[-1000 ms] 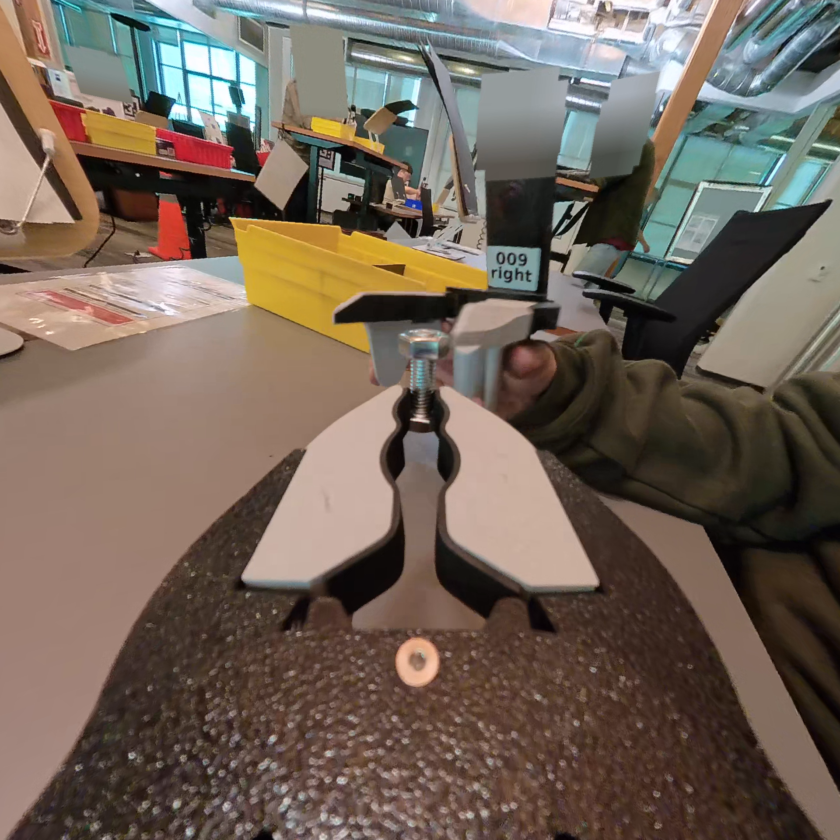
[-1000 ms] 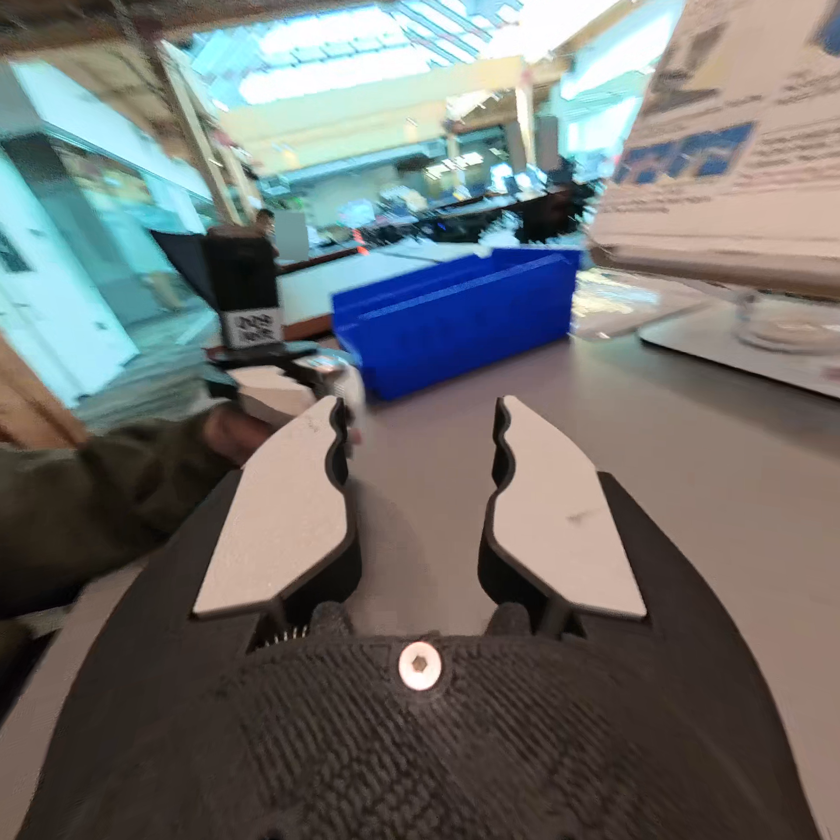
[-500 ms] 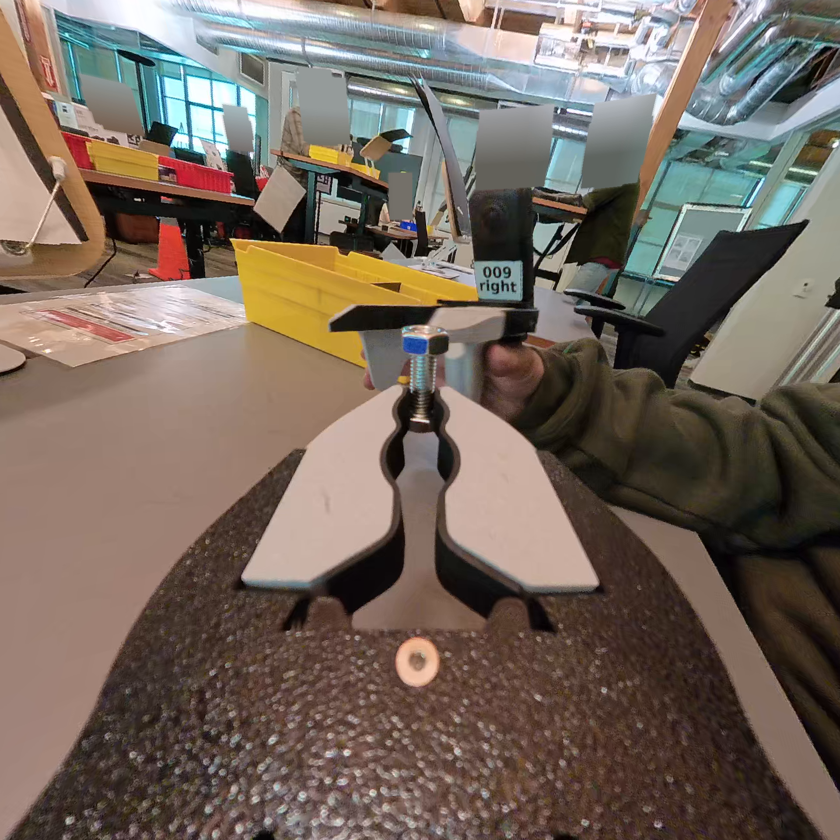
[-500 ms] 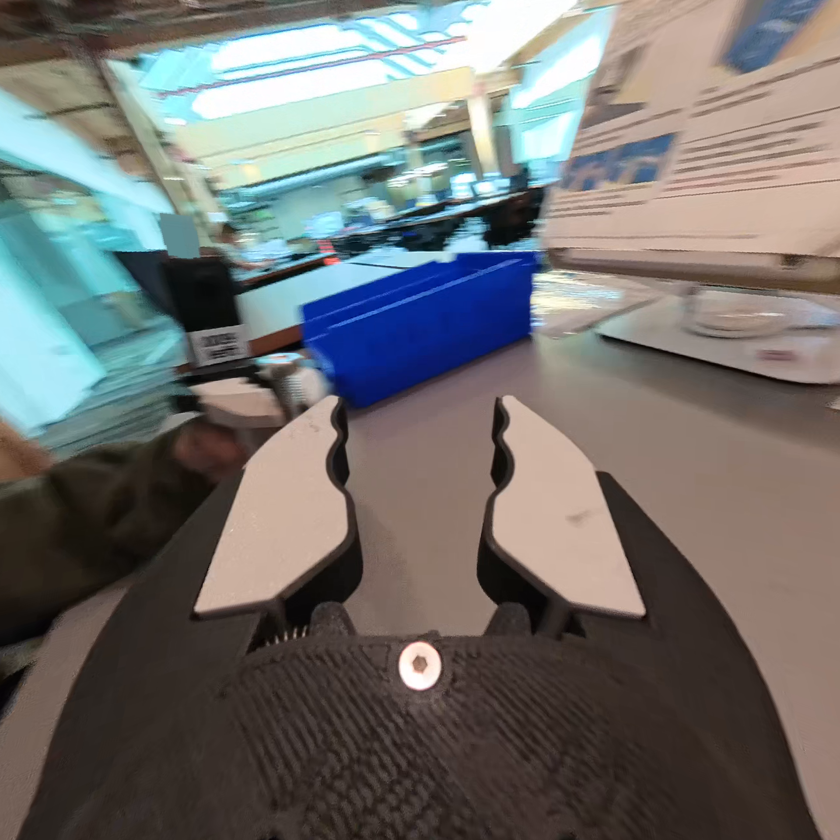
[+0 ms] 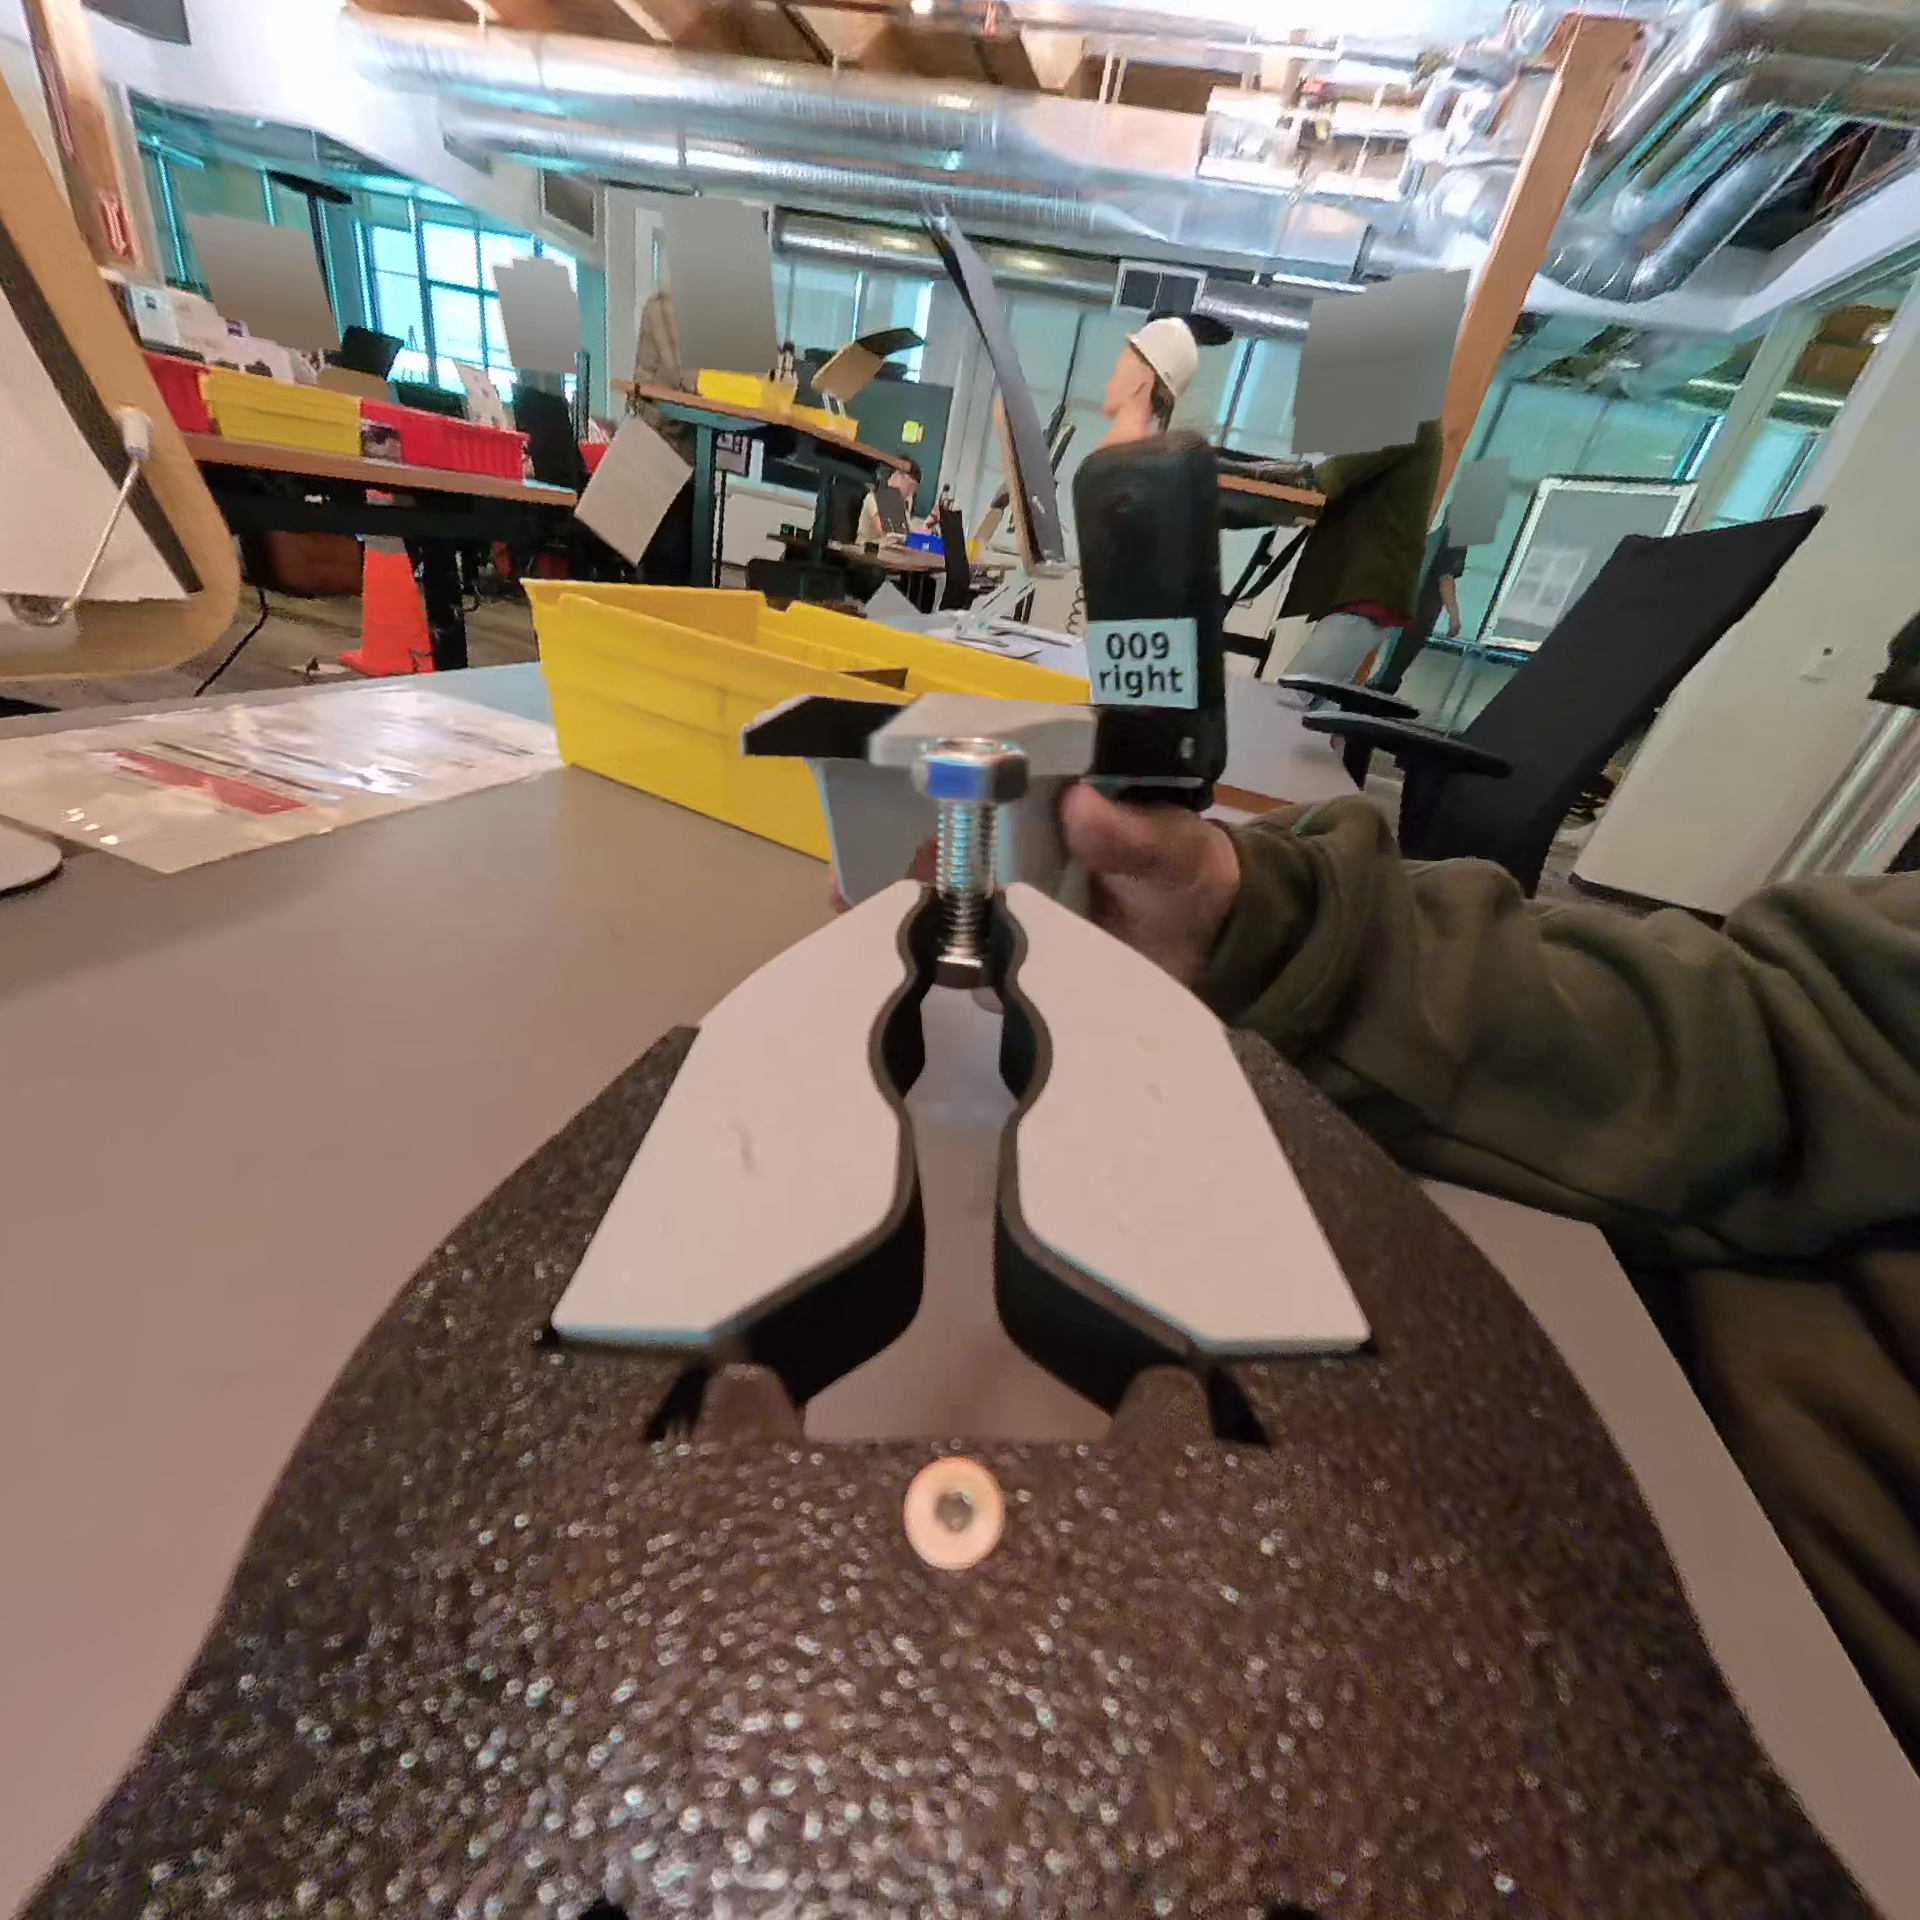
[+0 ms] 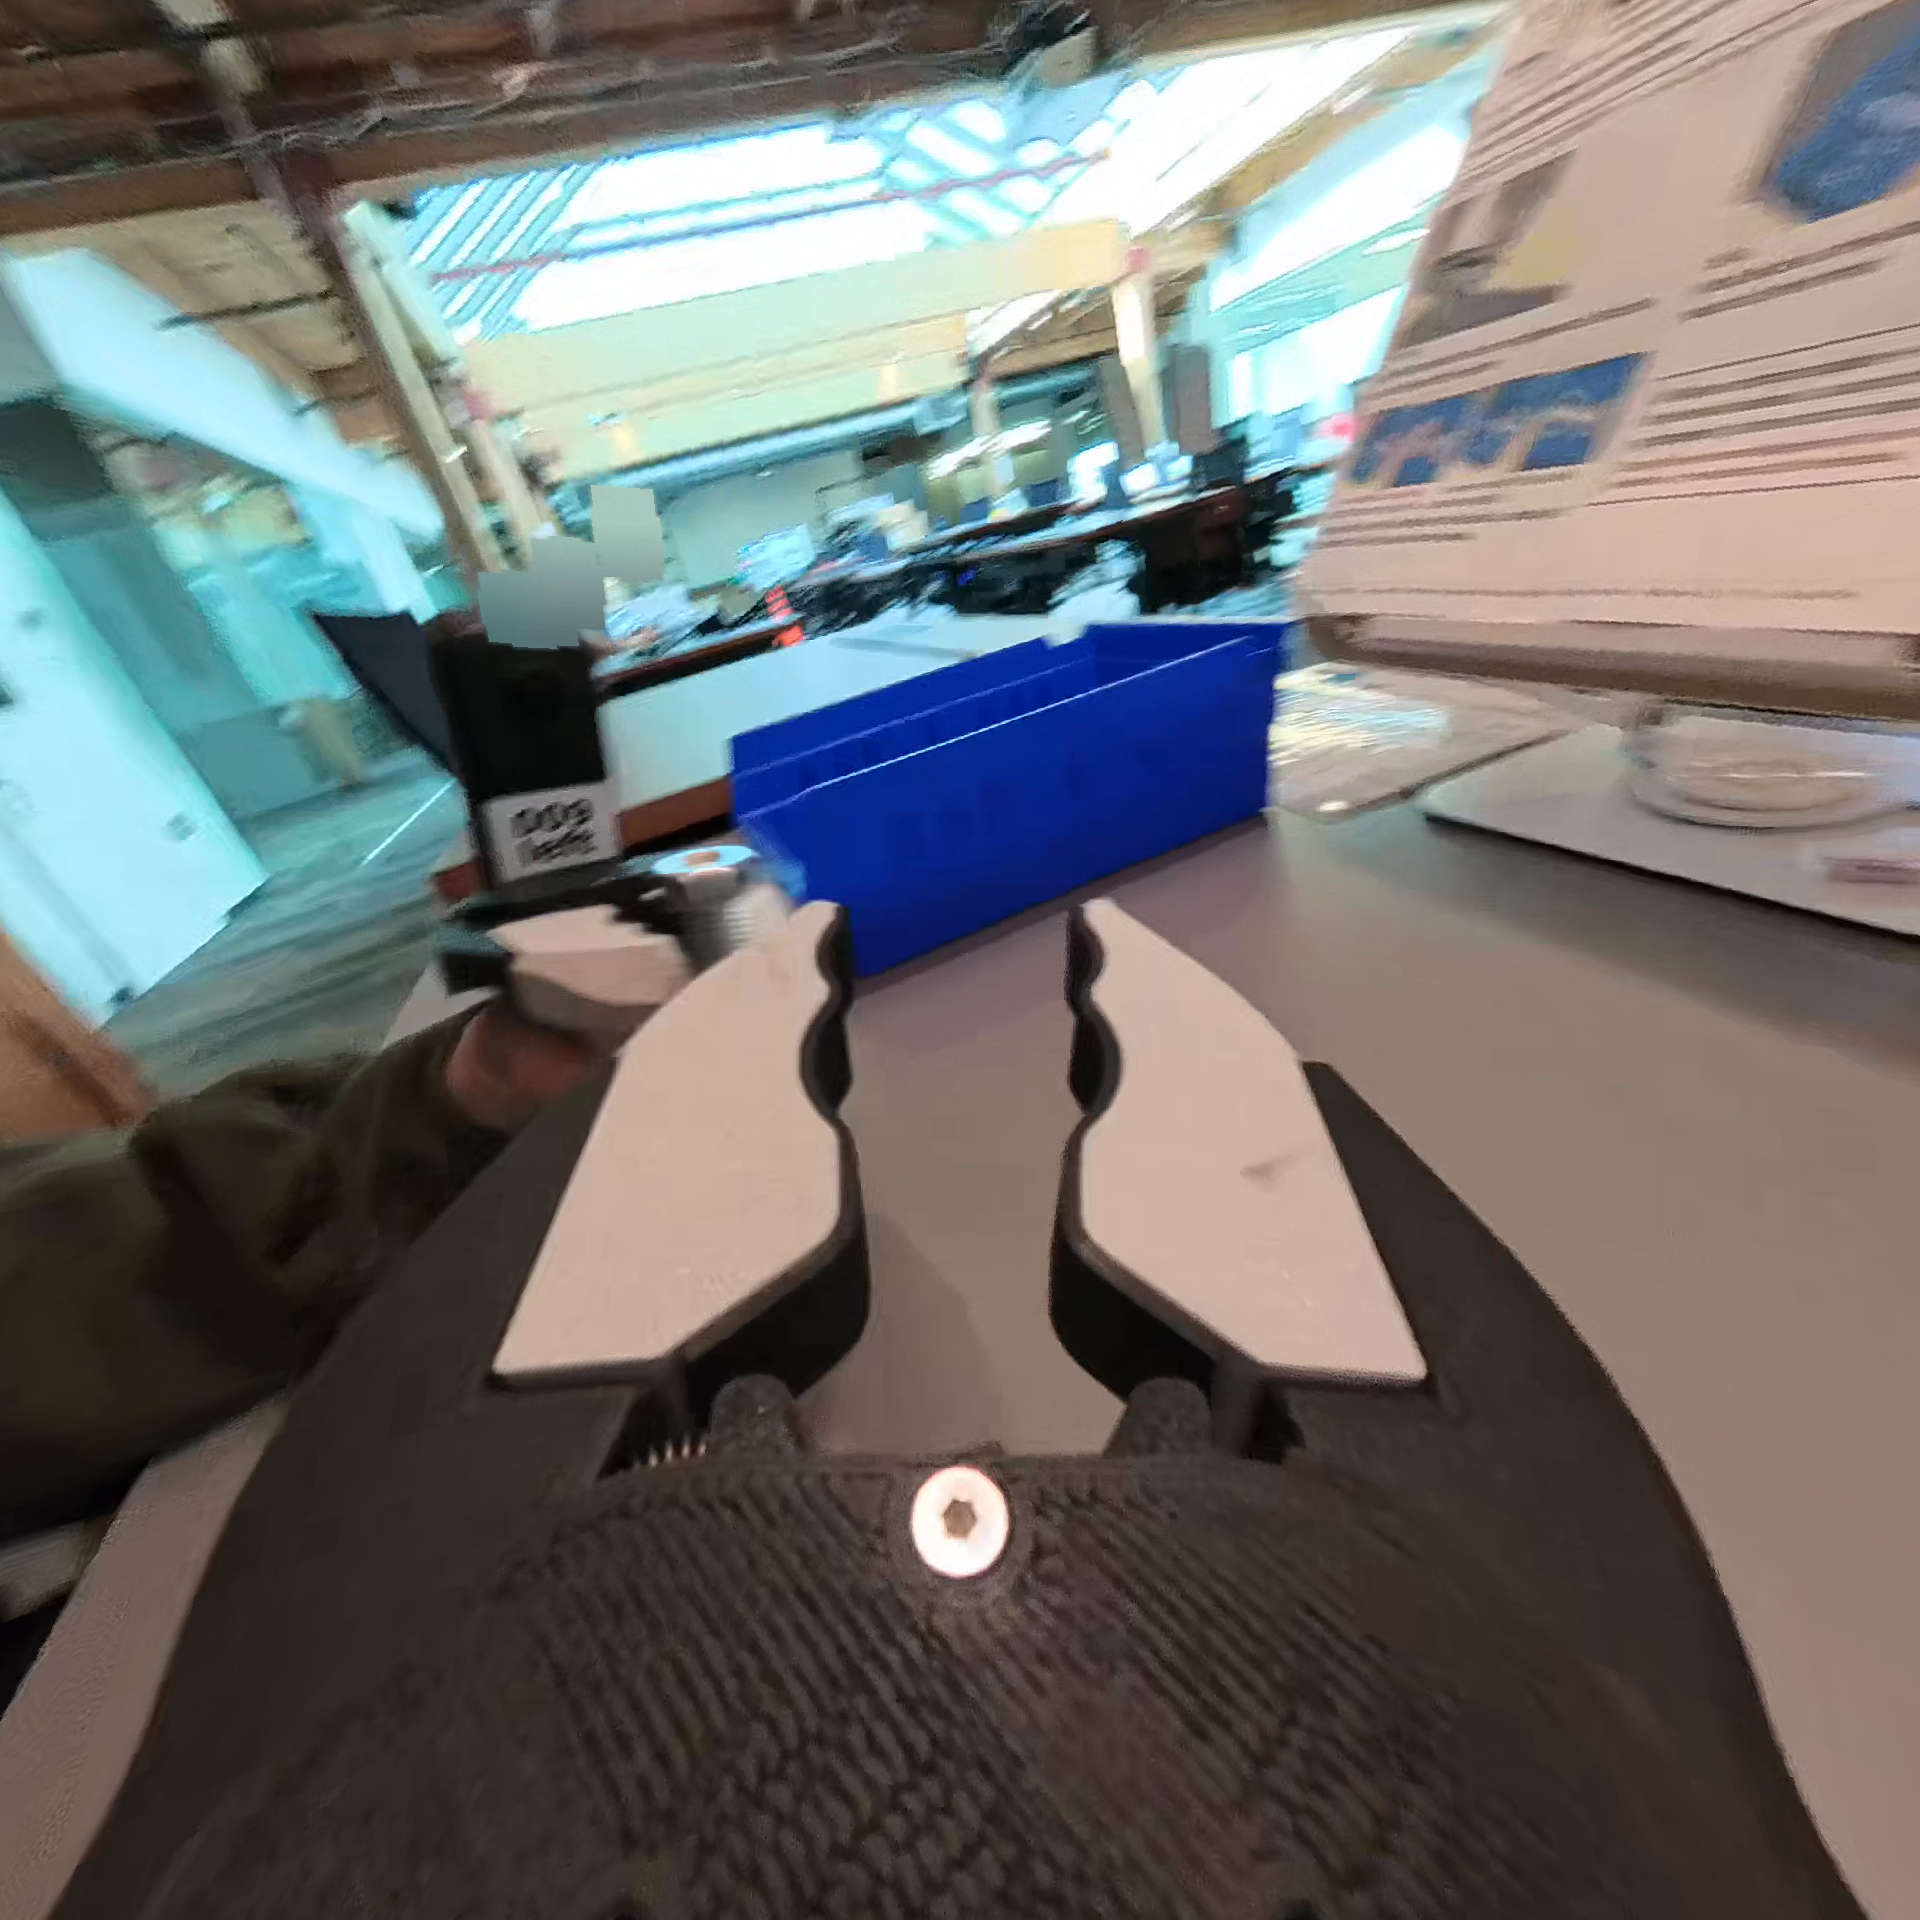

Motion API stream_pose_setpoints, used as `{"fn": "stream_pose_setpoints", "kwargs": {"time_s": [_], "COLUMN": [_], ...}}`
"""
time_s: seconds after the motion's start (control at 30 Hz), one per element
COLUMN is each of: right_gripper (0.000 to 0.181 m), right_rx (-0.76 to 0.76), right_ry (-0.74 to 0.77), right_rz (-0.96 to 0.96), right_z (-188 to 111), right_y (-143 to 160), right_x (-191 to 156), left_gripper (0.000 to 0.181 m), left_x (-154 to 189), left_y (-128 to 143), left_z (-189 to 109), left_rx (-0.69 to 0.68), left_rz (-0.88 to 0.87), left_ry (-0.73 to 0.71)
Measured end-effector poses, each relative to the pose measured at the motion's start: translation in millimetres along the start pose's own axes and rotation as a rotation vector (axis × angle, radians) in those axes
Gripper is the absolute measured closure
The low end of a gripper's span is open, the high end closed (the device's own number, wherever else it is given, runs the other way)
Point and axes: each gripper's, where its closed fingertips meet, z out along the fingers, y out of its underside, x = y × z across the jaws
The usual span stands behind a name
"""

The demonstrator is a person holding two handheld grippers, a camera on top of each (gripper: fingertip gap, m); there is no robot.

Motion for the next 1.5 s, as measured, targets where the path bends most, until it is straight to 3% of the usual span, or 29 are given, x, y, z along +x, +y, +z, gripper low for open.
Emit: {"fn": "stream_pose_setpoints", "kwargs": {"time_s": [0.07, 0.13, 0.33, 0.57, 0.6, 0.63, 0.67, 0.7, 0.93, 1.17, 1.33, 1.5], "right_gripper": [0.130, 0.124, 0.126, 0.125, 0.126, 0.145, 0.151, 0.135, 0.134, 0.146, 0.144, 0.151], "right_rx": [0.024, 0.017, 0.037, 0.014, 0.012, 0.008, 0.001, -0.006, 0.080, 0.016, 0.006, 0.020], "right_ry": [0.040, -0.038, -0.155, -0.128, -0.110, -0.048, 0.040, 0.079, -0.204, -0.201, -0.192, -0.096], "right_rz": [0.042, 0.048, -0.032, -0.017, -0.021, -0.019, -0.023, -0.025, -0.012, -0.059, -0.061, -0.078], "right_z": [-8, -9, 6, 7, 4, 1, -4, -7, -4, 7, 6, -3], "right_y": [-3, -4, -5, -1, -3, -4, -3, -2, -18, -2, -2, -8], "right_x": [15, 4, -36, -29, -25, -12, 5, 15, -39, -48, -45, -24], "left_gripper": [0.172, 0.172, 0.172, 0.173, 0.172, 0.172, 0.172, 0.172, 0.172, 0.172, 0.172, 0.172], "left_x": [-1, 1, 6, 2, 2, 4, 3, 2, 7, 8, 6, 4], "left_y": [1, 3, 9, 5, 3, 0, -1, 0, 5, 6, 5, -1], "left_z": [1, 3, 7, 5, 3, 1, 1, 1, 5, 5, 5, 1], "left_rx": [-0.006, -0.022, -0.069, -0.044, -0.024, -0.001, 0.007, 0.004, -0.034, -0.041, -0.036, 0.008], "left_rz": [0.000, 0.013, 0.051, 0.029, 0.022, 0.021, 0.018, 0.014, 0.042, 0.044, 0.040, 0.017], "left_ry": [-0.004, -0.001, 0.006, -0.008, -0.001, 0.016, 0.009, 0.005, 0.022, 0.027, 0.018, 0.024]}}
